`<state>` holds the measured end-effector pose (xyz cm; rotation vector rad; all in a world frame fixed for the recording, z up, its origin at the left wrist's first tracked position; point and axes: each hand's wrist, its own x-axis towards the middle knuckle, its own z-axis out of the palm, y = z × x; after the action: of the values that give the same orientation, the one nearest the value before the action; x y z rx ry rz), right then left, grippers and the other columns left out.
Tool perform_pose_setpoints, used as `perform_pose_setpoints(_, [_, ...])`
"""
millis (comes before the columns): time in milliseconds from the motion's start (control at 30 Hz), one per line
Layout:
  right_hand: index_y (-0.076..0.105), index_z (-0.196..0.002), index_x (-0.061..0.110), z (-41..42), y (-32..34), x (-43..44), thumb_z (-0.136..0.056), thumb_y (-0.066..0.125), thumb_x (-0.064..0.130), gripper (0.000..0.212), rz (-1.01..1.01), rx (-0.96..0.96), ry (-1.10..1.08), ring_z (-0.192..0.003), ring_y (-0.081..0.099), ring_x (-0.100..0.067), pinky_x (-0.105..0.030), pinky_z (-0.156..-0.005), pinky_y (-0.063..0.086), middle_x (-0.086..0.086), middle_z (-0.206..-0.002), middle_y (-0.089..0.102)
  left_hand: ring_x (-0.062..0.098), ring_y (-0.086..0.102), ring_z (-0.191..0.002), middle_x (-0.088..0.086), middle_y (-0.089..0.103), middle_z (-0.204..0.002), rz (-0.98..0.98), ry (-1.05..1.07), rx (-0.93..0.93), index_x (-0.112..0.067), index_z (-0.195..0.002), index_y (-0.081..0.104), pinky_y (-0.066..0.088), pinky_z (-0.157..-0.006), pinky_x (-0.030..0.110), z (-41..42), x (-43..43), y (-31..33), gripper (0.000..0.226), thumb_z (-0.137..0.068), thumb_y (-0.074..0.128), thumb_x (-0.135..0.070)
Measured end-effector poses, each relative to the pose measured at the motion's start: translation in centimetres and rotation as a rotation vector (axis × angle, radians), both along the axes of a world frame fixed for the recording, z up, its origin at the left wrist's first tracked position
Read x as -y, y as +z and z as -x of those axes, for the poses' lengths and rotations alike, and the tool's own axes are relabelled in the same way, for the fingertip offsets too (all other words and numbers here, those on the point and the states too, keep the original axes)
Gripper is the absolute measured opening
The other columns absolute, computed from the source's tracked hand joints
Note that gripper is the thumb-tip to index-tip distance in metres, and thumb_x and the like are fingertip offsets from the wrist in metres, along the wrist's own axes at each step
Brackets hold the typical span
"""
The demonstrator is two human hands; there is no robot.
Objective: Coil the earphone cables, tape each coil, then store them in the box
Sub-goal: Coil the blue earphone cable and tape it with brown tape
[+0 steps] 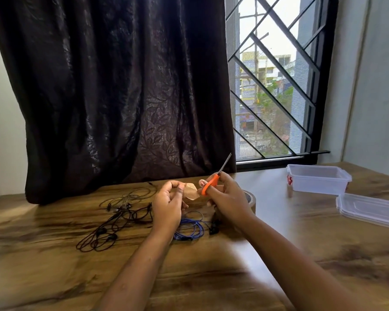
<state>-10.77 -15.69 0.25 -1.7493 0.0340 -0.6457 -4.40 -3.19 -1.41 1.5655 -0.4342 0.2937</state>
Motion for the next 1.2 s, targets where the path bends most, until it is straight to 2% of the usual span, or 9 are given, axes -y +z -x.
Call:
perform_pose_setpoints(100, [0.056, -0.098, 0.021, 0.0, 0.1, 0.2, -0.089, 0.063, 0.035, 0.017, 0.006, 0.013, -0.042, -0.059, 0.06, -0.008, -0.021, -0.054, 0.048, -0.005, -0.082, 0.072, 0.004, 0.053, -0.051, -0.004, 0.063, -0.064, 0.05, 0.065, 0.029, -0.018, -0.085, 0.061, 0.046, -0.051, 0.018, -0.4, -0.3, 0.1, 0.015, -0.097, 0.05, -0.019])
perform_pose_setpoints(167, [0.055, -0.103, 0.02, 0.1, 0.3, 0.6, -0.091, 0.06, 0.037, 0.021, 0.009, -0.059, 0.059, -0.056, 0.057, -0.007, -0.02, -0.051, 0.046, -0.004, -0.079, 0.072, 0.009, 0.053, -0.054, -0.004, 0.064, -0.064, 0.103, 0.068, 0.008, -0.018, -0.083, 0.06, 0.048, -0.056, 0.027, -0.7, -0.6, 0.3, 0.014, -0.095, 0.053, -0.018])
perform_pose_setpoints(267, [0.054, -0.106, 0.021, 0.3, 0.1, 0.4, -0.09, 0.06, 0.04, 0.026, 0.177, -0.267, 0.255, -0.052, 0.055, -0.003, -0.018, -0.05, 0.043, -0.001, -0.071, 0.068, 0.012, 0.057, -0.061, -0.006, 0.068, -0.064, 0.1, 0.029, -0.023, -0.019, -0.087, 0.06, 0.05, -0.063, 0.036, -0.7, -0.9, 0.3, 0.007, -0.093, 0.057, -0.018])
perform_pose_setpoints(367, [0.052, -0.099, 0.023, 0.7, -0.1, -0.4, -0.085, 0.064, 0.045, 0.029, 0.343, -0.381, 0.311, -0.061, 0.059, -0.007, -0.021, -0.057, 0.048, 0.005, -0.072, 0.064, 0.013, 0.062, -0.071, -0.008, 0.073, -0.075, 0.062, -0.018, -0.032, -0.022, -0.092, 0.058, 0.053, -0.072, 0.04, -0.7, -1.1, 0.4, 0.01, -0.089, 0.061, -0.013])
perform_pose_setpoints(500, [0.05, -0.104, 0.025, 1.0, 0.2, 0.1, -0.082, 0.063, 0.055, 0.039, 0.544, -0.461, 0.264, -0.074, 0.059, -0.008, -0.023, -0.066, 0.048, 0.005, -0.086, 0.064, 0.014, 0.062, -0.075, 0.001, 0.071, -0.083, 0.073, -0.036, -0.047, -0.025, -0.095, 0.056, 0.053, -0.075, 0.039, -1.1, -1.6, 0.7, 0.024, -0.084, 0.066, -0.006])
perform_pose_setpoints(567, [0.05, -0.106, 0.025, 0.8, 0.0, 0.3, -0.084, 0.064, 0.05, 0.036, 0.602, -0.504, 0.266, -0.074, 0.057, -0.006, -0.02, -0.063, 0.046, 0.006, -0.088, 0.062, 0.015, 0.062, -0.075, 0.002, 0.07, -0.082, 0.086, -0.044, -0.056, -0.027, -0.095, 0.055, 0.053, -0.071, 0.036, -1.3, -1.8, 0.7, 0.028, -0.083, 0.066, -0.003])
perform_pose_setpoints(667, [0.049, -0.108, 0.025, 0.5, -0.4, 0.3, -0.083, 0.066, 0.046, 0.036, 0.601, -0.523, 0.293, -0.08, 0.059, -0.01, -0.025, -0.07, 0.049, 0.004, -0.093, 0.062, 0.016, 0.063, -0.075, 0.003, 0.071, -0.084, 0.063, -0.061, -0.044, -0.027, -0.096, 0.055, 0.053, -0.069, 0.033, -1.6, -1.9, 0.6, 0.03, -0.083, 0.066, -0.002])
perform_pose_setpoints(933, [0.045, -0.103, 0.027, 0.8, 0.0, 0.1, -0.088, 0.062, 0.04, 0.027, 0.622, -0.444, 0.234, -0.073, 0.049, -0.006, -0.018, -0.059, 0.039, 0.008, -0.085, 0.052, 0.012, 0.065, -0.074, 0.001, 0.072, -0.087, -0.103, -0.137, 0.015, -0.03, -0.1, 0.053, 0.052, -0.064, 0.027, -1.7, -2.1, 0.4, 0.034, -0.084, 0.066, -0.003])
perform_pose_setpoints(1200, [0.047, -0.1, 0.027, 0.7, 0.1, 0.1, -0.089, 0.06, 0.042, 0.022, 0.674, -0.445, 0.222, -0.068, 0.047, -0.005, -0.018, -0.056, 0.037, 0.01, -0.08, 0.051, 0.015, 0.067, -0.083, 0.003, 0.073, -0.091, -0.083, -0.166, 0.036, -0.024, -0.108, 0.051, 0.05, -0.062, 0.026, -1.5, -2.1, 0.5, 0.032, -0.087, 0.063, -0.003])
